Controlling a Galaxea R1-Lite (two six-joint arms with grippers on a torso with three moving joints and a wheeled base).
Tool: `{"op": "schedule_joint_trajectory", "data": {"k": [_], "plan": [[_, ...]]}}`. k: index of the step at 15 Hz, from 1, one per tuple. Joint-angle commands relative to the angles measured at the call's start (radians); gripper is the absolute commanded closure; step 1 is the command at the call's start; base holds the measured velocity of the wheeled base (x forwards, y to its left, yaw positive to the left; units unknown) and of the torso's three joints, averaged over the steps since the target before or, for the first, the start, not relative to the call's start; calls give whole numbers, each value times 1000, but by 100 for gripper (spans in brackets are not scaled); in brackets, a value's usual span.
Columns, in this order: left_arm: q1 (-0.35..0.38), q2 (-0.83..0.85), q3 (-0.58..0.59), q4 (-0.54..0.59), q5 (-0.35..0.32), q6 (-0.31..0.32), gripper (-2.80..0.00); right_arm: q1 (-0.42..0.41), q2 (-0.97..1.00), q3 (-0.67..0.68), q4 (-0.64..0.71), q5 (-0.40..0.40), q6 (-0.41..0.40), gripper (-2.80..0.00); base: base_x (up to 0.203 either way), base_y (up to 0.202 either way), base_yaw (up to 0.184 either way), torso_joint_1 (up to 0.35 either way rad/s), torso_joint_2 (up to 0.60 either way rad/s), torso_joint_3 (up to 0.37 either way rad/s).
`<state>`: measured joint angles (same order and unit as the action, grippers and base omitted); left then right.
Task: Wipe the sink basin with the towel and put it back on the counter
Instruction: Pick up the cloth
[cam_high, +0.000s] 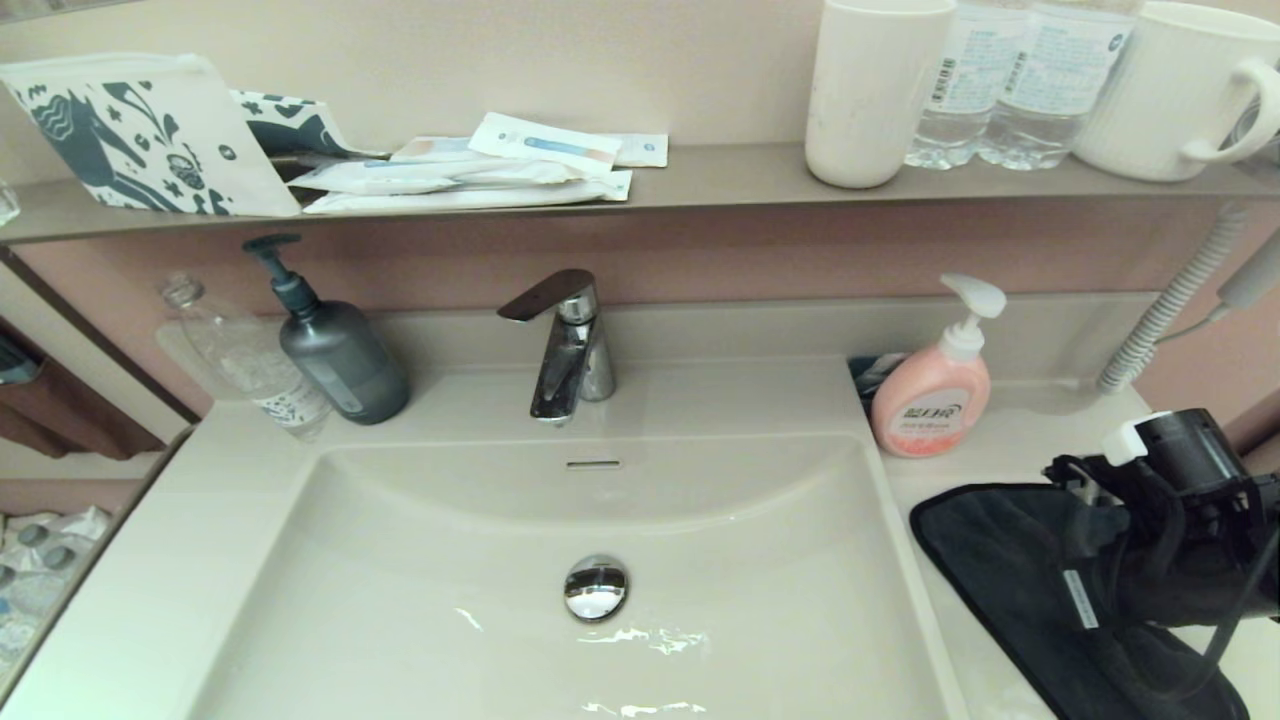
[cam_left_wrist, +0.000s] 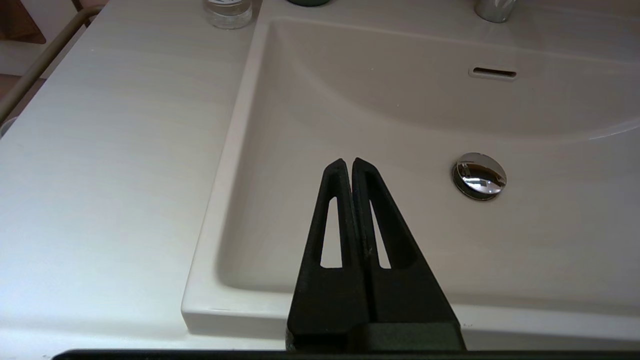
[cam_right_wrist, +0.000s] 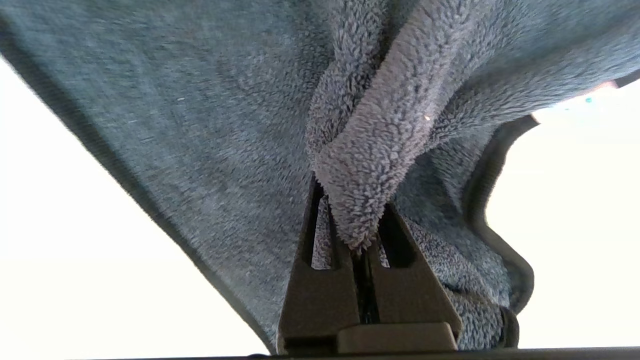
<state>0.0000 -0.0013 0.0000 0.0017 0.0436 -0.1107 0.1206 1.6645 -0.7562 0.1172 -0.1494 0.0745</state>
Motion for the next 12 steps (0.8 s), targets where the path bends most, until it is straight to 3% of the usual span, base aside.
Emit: {"op": "schedule_joint_trajectory", "data": {"k": [1,6,12], "plan": [[0,1,0,0,1,-1,0,1,-34,1,2,0,1,0,0,0,0,0,0,0],[0,1,0,0,1,-1,0,21,-188,-60,78,0,4,0,0,0,0,0,0,0],[0,1,0,0,1,-1,0,291,-337,-354,408,-4,224,0,0,0,0,0,0,0]]}}
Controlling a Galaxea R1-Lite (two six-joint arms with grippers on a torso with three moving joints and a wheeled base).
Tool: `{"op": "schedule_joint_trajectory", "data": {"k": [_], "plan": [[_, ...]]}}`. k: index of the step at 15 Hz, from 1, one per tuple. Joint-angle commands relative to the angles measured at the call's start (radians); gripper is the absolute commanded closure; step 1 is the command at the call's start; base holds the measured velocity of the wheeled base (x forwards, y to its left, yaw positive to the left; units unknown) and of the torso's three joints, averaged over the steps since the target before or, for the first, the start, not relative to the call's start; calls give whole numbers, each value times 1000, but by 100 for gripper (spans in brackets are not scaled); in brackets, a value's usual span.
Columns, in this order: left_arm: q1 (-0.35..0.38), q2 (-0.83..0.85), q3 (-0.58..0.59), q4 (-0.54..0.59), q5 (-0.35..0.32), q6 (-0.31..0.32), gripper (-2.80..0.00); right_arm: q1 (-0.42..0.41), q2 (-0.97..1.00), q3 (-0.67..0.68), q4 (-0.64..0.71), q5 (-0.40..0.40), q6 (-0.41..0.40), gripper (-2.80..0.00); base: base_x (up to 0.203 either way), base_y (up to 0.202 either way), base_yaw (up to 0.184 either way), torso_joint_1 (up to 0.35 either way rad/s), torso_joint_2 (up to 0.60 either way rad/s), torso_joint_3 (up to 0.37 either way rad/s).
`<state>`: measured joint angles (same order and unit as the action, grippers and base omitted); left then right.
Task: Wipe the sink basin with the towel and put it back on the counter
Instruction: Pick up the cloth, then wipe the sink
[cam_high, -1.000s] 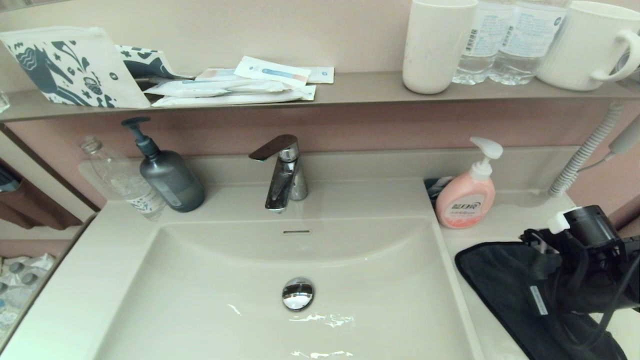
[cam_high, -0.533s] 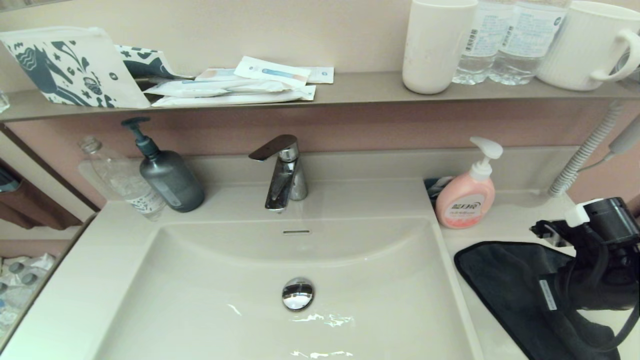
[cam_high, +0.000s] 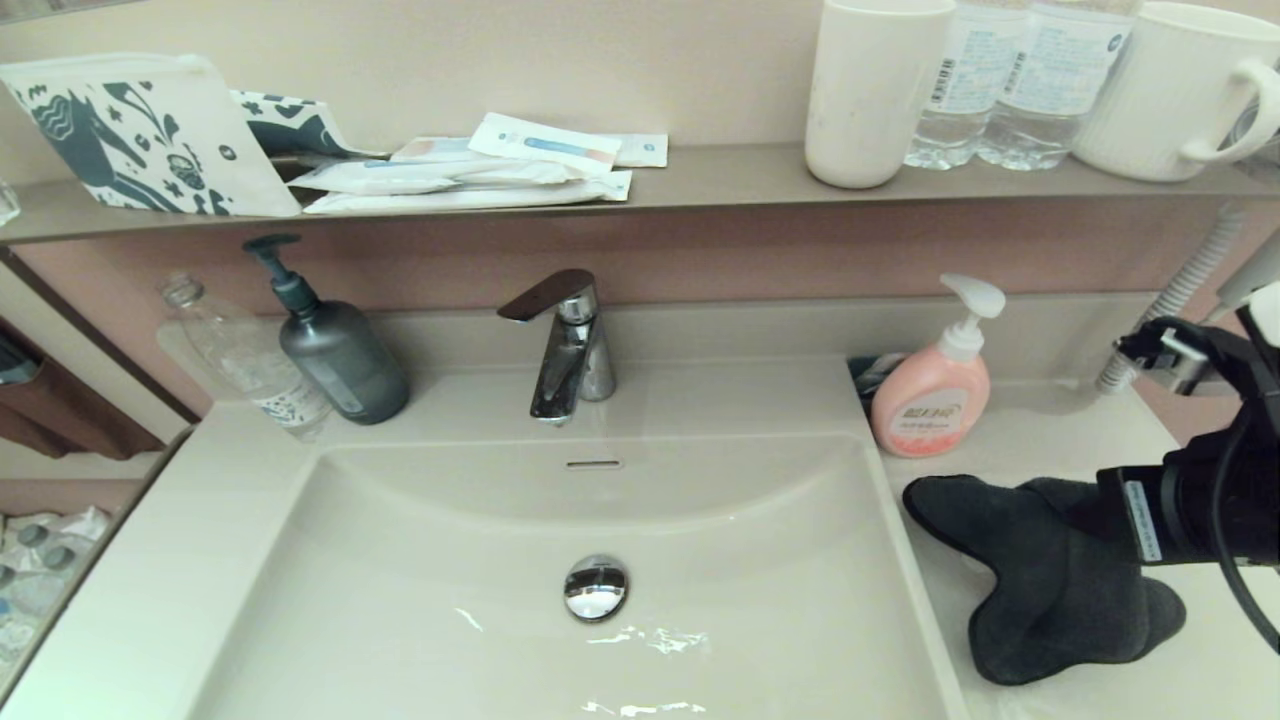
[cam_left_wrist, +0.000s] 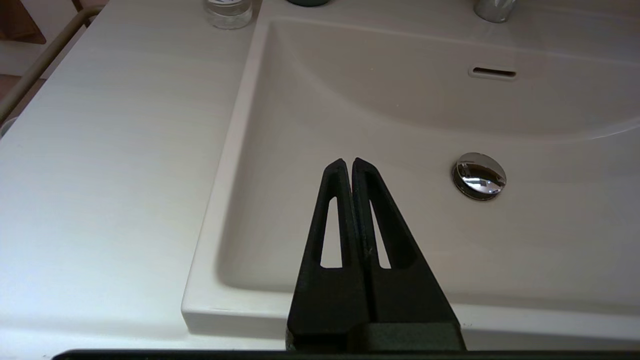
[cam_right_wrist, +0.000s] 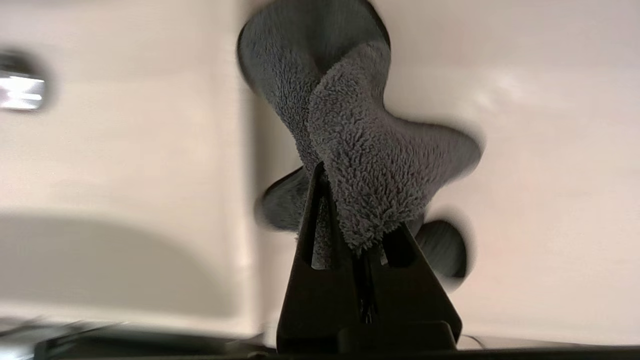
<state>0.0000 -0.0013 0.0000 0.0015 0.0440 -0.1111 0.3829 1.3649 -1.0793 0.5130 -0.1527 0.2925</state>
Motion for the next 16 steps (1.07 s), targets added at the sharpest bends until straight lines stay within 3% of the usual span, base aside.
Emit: {"op": "schedule_joint_trajectory", "data": {"k": [1,4,8,12,14,16], "plan": [[0,1,0,0,0,-1,0,57,-45,-69,46,-3,40,0,0,0,0,0,0,0],[0,1,0,0,0,-1,0,74,-53,-104,67,-15,65,0,0,0,0,0,0,0],[0,1,0,0,0,-1,0,72,-20,-8,58,-117,53,0,0,0,0,0,0,0],[0,1,0,0,0,-1,0,62,24,116,-136,-125,55,0,0,0,0,0,0,0],[0,1,0,0,0,-1,0,68,48,81,-162,-115,63,0,0,0,0,0,0,0],[0,1,0,0,0,-1,0,138,79,37,-156,-119,77,0,0,0,0,0,0,0]]}}
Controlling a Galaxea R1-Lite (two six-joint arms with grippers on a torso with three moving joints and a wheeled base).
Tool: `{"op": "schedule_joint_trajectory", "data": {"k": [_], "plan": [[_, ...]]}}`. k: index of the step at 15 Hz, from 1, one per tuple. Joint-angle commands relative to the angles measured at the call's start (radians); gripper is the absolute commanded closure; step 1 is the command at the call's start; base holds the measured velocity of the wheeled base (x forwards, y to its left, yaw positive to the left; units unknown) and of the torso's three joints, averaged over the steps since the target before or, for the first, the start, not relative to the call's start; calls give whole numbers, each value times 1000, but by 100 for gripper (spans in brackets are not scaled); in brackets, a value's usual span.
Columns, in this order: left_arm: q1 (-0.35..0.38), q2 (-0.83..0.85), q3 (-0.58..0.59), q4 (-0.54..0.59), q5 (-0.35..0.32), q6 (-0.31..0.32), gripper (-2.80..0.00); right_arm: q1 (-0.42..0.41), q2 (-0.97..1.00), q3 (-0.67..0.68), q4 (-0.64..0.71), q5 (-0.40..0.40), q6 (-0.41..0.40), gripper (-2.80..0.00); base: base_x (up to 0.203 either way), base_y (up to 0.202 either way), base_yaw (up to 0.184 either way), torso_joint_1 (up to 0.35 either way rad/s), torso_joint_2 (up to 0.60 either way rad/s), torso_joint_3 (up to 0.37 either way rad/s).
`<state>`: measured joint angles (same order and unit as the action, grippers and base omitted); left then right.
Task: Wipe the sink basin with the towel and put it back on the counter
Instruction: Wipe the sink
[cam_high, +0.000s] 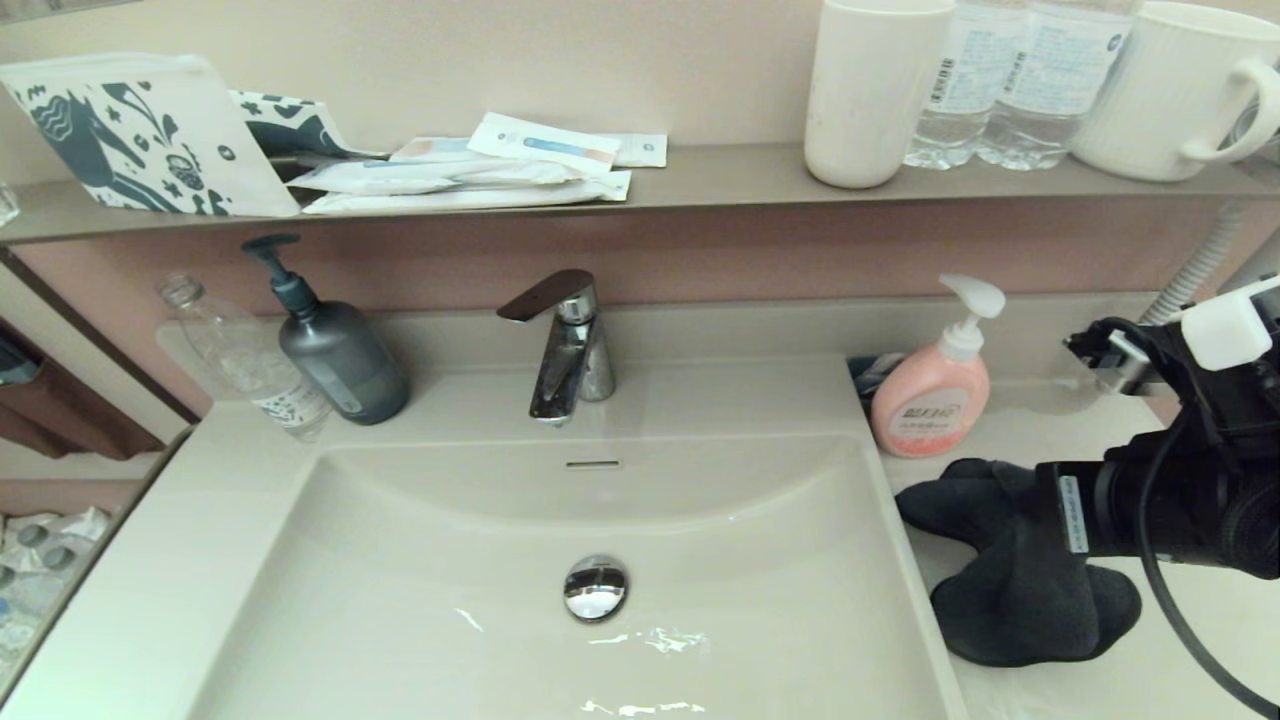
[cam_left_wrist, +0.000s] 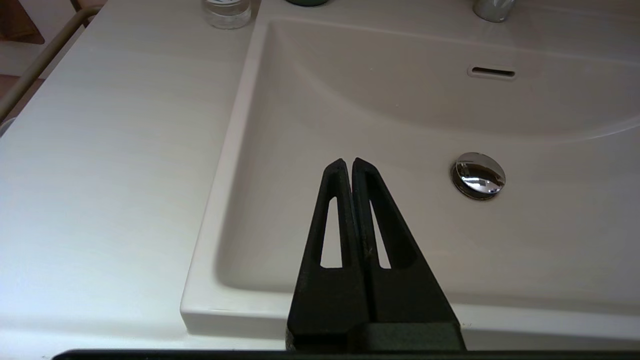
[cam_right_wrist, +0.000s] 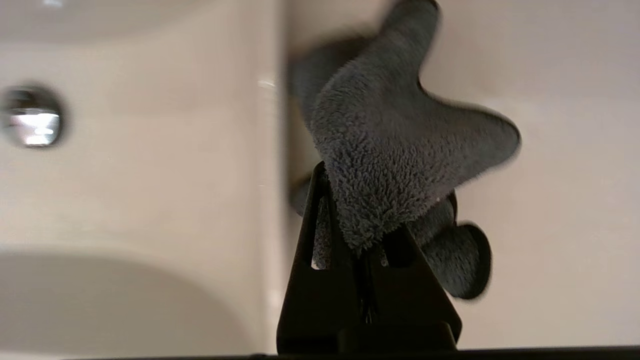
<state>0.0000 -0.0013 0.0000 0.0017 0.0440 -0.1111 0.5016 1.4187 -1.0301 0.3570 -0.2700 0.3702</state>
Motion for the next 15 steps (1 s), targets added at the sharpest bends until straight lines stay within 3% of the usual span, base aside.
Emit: {"op": "schedule_joint_trajectory", "data": {"k": [1,6,15], "plan": [[0,1,-1,0,0,-1,0,51,39,-47,2,-4,12,0,0,0,0,0,0,0],[0,1,0,0,0,-1,0,143,143,-276,85,-7,92,0,0,0,0,0,0,0],[0,1,0,0,0,-1,0,250,333,-614,32,-10,90,0,0,0,0,0,0,0]]}}
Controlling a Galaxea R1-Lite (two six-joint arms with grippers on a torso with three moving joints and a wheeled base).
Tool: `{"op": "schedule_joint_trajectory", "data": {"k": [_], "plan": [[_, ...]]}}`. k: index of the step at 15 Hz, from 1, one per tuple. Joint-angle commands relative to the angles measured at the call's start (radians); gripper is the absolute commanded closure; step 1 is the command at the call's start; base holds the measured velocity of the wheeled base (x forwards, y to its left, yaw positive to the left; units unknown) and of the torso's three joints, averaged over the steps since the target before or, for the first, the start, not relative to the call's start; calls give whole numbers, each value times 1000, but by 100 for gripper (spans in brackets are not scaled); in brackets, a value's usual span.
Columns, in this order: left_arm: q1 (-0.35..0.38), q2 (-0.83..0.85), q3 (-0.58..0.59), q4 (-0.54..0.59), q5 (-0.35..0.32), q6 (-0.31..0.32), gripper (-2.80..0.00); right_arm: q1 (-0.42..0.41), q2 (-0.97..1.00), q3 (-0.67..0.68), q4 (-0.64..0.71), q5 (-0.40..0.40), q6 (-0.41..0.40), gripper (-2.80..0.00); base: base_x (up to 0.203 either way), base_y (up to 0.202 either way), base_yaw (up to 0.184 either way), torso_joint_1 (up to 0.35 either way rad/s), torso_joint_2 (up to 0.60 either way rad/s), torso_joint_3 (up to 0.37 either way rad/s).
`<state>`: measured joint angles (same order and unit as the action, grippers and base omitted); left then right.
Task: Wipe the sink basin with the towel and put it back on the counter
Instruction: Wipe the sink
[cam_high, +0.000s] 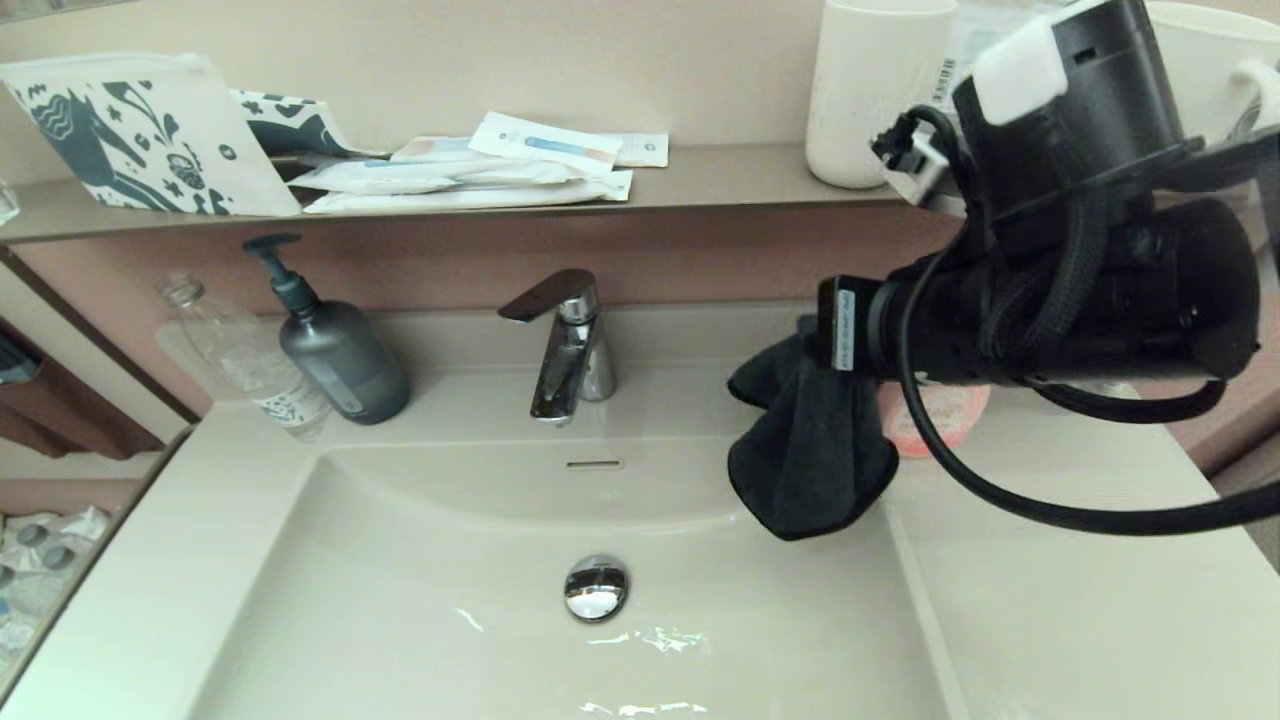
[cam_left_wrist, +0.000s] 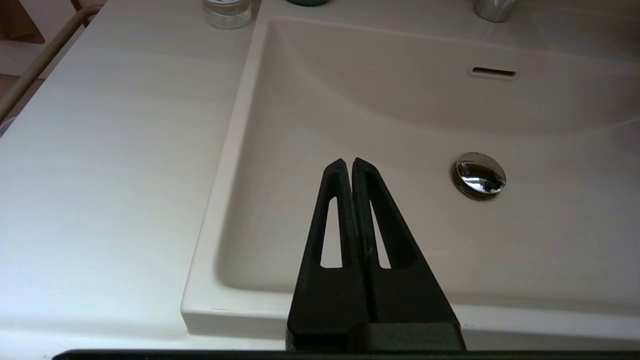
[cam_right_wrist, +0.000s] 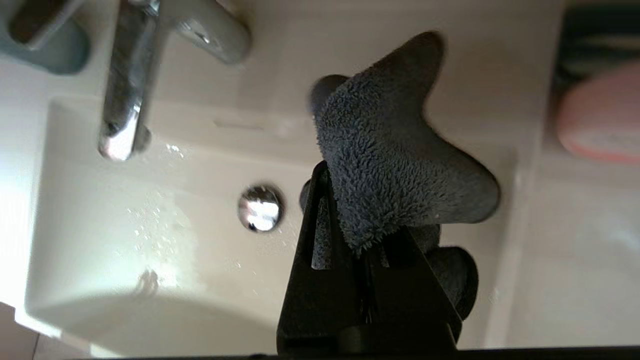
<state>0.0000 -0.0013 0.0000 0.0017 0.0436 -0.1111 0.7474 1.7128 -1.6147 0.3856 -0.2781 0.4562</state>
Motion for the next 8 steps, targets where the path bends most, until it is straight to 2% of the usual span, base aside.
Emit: {"op": "schedule_joint_trajectory", "data": {"k": [1,4,8], "plan": [[0,1,0,0,1,-1,0,5,66,-53,2,-2,-7,0,0,0,0,0,0,0],[0,1,0,0,1,-1,0,6,129,-65,-30,-5,-26,0,0,0,0,0,0,0],[0,1,0,0,1,-1,0,18,175,-66,-101,-51,-37,0,0,0,0,0,0,0]]}}
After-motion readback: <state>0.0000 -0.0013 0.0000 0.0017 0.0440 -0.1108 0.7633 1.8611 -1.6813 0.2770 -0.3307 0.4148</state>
